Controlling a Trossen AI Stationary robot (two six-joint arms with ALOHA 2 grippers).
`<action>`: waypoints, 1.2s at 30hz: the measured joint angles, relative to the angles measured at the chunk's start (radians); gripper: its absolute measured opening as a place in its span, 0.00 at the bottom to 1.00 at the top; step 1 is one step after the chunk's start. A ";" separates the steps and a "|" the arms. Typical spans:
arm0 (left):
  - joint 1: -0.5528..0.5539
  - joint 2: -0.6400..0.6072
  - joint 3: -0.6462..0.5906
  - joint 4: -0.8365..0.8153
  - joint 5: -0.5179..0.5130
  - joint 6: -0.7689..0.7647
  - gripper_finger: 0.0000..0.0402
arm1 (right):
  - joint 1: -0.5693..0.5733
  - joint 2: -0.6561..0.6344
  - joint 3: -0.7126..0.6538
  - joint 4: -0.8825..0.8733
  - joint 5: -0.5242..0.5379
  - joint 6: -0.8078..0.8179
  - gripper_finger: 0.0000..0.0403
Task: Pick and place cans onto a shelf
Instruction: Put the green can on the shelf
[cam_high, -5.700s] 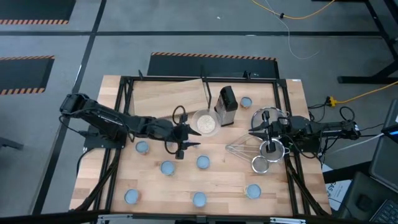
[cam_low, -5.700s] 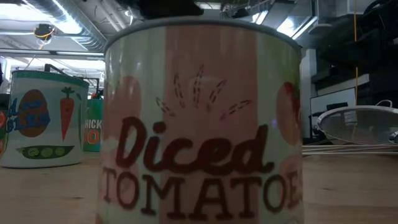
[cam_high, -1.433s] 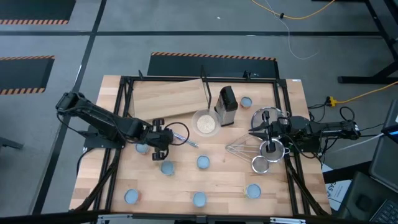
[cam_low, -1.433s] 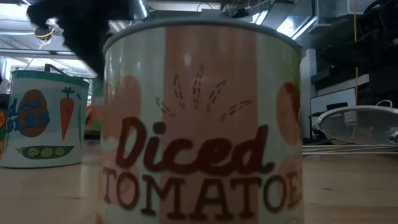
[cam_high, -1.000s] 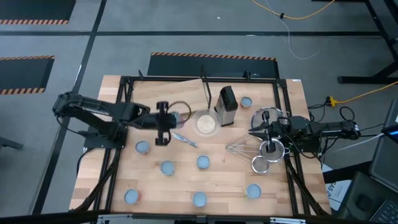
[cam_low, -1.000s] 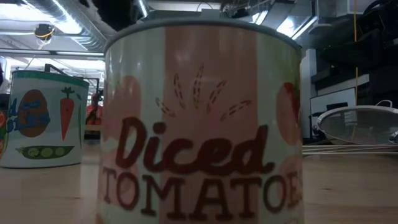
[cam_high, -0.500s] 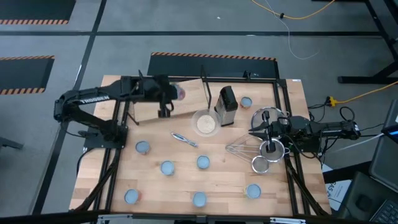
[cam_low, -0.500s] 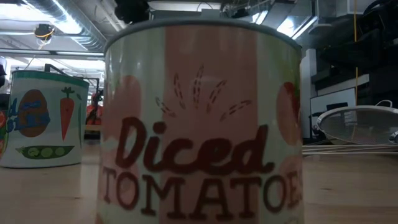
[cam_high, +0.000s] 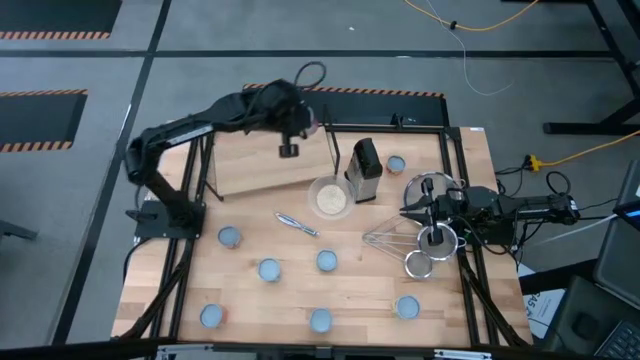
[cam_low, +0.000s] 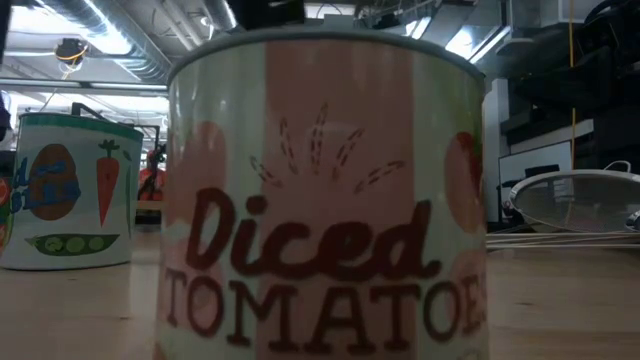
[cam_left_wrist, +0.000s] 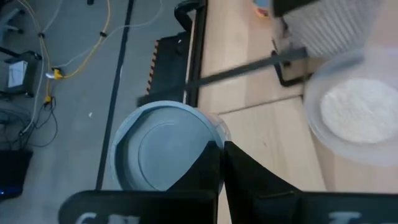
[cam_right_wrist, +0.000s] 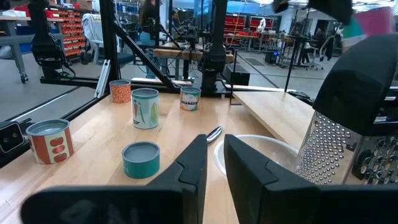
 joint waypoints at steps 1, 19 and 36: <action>0.008 0.032 0.032 -0.012 0.004 0.000 0.01 | 0.000 0.000 0.000 0.000 0.000 0.000 0.15; 0.109 0.342 0.182 -0.053 0.072 -0.043 0.01 | 0.000 0.000 0.000 0.000 0.000 -0.002 0.15; 0.137 0.429 0.183 -0.041 0.102 -0.122 0.01 | 0.000 0.000 0.000 0.000 0.000 -0.002 0.15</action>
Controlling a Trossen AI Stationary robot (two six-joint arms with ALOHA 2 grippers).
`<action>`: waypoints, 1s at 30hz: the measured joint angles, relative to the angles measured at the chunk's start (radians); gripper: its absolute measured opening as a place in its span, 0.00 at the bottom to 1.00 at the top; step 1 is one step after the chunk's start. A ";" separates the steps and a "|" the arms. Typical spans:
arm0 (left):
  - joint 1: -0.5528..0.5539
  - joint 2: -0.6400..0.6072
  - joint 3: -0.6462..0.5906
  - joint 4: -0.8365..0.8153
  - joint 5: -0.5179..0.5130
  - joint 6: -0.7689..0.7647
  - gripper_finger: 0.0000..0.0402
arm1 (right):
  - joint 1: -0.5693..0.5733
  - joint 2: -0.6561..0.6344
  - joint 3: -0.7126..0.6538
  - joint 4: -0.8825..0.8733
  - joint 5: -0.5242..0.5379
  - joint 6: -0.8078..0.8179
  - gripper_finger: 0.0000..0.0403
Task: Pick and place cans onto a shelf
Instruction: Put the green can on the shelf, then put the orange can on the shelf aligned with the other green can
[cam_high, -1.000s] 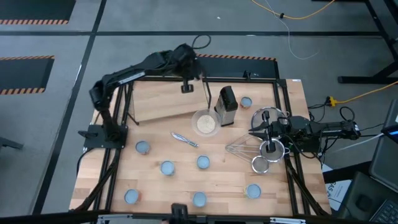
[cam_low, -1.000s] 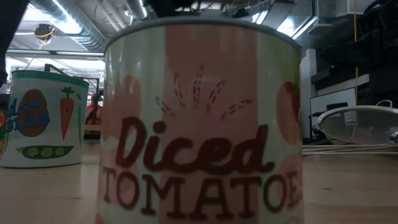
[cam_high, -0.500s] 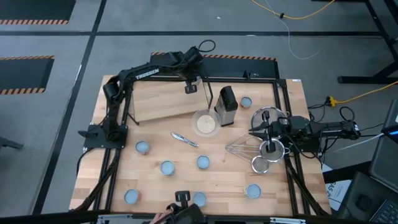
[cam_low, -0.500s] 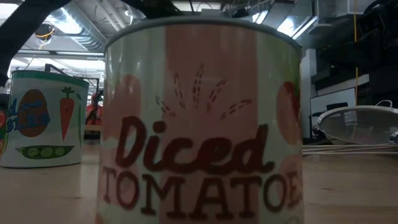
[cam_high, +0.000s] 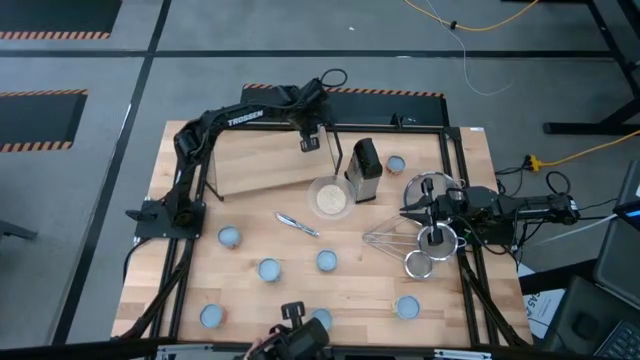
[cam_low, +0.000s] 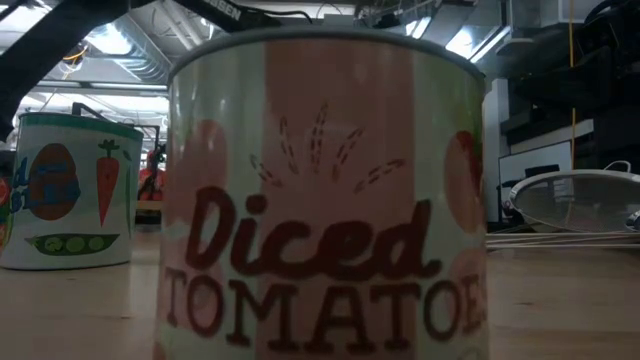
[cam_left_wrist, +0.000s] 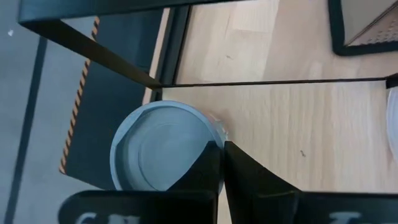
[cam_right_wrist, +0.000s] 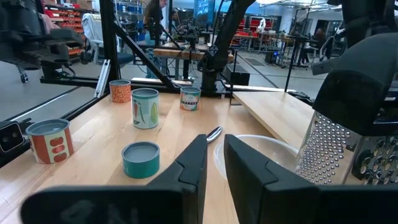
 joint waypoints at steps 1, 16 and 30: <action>0.001 0.000 0.000 -0.002 0.000 -0.010 0.01 | 0.000 0.000 0.000 0.000 0.000 0.000 0.15; 0.006 0.000 0.000 -0.004 -0.001 -0.019 0.05 | 0.000 0.000 0.000 0.000 0.000 0.000 0.15; 0.004 0.000 -0.001 -0.004 -0.001 -0.019 0.16 | 0.000 0.000 0.000 0.000 0.000 0.000 0.15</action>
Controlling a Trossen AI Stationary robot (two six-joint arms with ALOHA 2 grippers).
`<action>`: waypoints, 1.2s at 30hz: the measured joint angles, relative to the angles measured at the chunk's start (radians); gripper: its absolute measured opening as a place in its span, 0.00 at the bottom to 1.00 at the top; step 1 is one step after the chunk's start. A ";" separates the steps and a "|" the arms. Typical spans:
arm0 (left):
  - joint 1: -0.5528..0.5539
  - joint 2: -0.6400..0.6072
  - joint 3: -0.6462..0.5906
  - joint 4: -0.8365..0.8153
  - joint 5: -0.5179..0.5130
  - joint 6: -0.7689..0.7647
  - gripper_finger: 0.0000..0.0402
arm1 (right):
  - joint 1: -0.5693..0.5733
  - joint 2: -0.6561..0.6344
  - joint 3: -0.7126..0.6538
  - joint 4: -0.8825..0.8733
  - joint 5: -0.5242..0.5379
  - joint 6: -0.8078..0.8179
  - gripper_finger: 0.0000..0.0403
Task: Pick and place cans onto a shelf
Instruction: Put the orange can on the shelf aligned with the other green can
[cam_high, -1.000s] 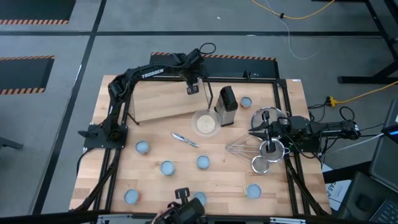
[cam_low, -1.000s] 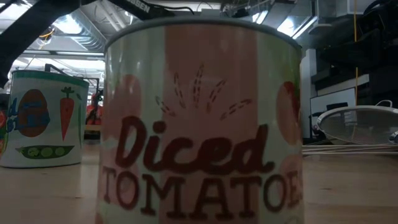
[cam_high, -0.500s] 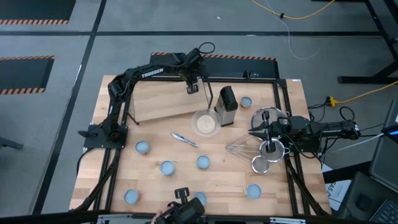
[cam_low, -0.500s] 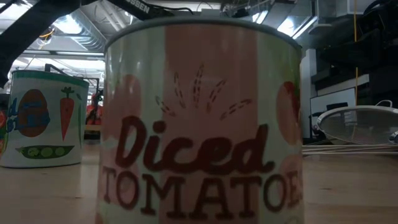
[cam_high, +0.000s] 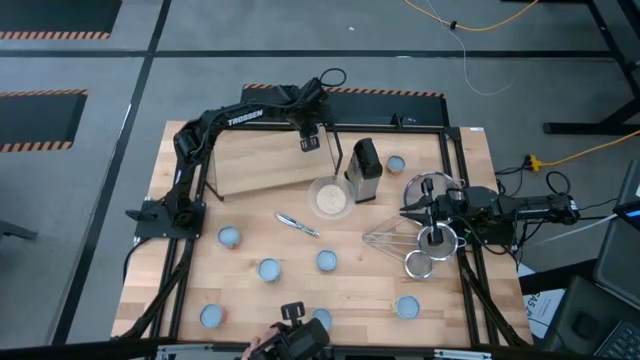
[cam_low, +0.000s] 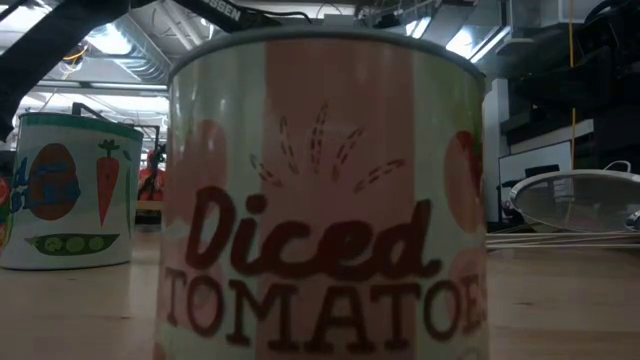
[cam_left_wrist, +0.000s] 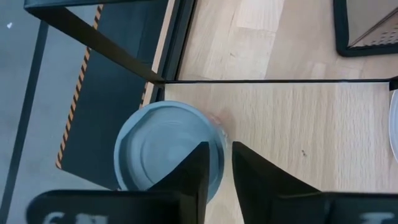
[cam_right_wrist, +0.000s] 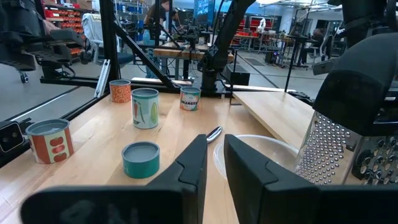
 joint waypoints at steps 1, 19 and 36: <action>-0.001 0.000 0.000 0.000 0.000 0.000 0.17 | 0.000 0.000 0.000 0.000 0.000 0.000 0.15; -0.054 -0.001 -0.001 0.018 -0.224 0.003 0.28 | 0.000 0.000 0.000 0.000 0.000 0.000 0.15; -0.153 -0.059 -0.002 -0.006 -0.272 0.052 0.27 | 0.000 0.000 0.000 0.000 0.000 0.000 0.15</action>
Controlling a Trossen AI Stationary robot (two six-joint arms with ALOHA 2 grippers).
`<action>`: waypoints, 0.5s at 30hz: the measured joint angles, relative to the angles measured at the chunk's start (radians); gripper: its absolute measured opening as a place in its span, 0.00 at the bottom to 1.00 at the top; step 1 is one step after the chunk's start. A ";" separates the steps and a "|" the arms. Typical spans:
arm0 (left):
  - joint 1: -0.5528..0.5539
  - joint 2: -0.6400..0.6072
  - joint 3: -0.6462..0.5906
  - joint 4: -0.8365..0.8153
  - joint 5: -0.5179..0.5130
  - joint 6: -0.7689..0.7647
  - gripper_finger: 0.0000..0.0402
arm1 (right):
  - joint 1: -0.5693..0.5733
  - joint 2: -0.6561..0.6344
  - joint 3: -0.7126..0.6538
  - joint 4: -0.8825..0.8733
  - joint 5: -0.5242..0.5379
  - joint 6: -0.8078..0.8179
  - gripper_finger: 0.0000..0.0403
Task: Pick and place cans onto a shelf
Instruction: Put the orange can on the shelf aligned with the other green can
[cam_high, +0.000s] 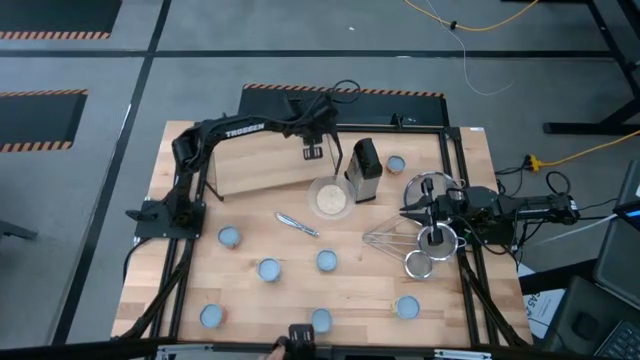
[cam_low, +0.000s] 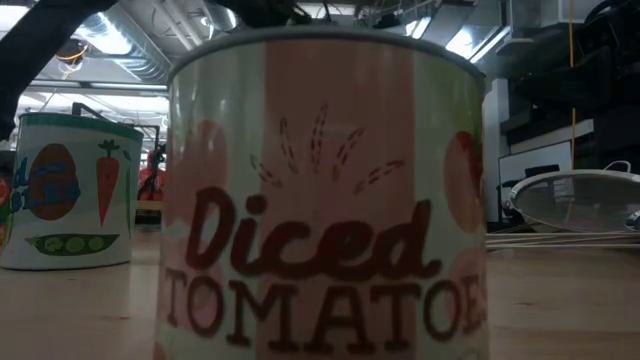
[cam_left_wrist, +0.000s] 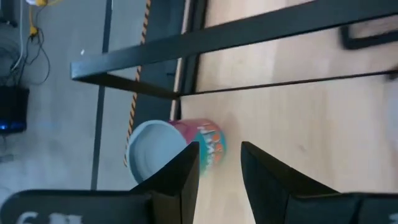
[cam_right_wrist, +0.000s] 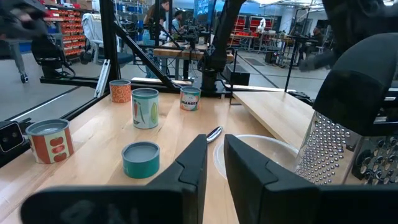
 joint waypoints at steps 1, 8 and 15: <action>-0.012 -0.010 0.000 -0.005 0.000 -0.003 0.27 | 0.000 0.000 0.000 0.000 0.000 0.000 0.15; -0.117 -0.133 0.002 -0.127 0.007 -0.083 0.27 | 0.000 0.000 0.000 0.000 0.000 0.000 0.15; -0.272 -0.277 0.002 -0.293 0.009 -0.330 0.27 | 0.000 0.000 0.000 -0.001 0.000 0.000 0.15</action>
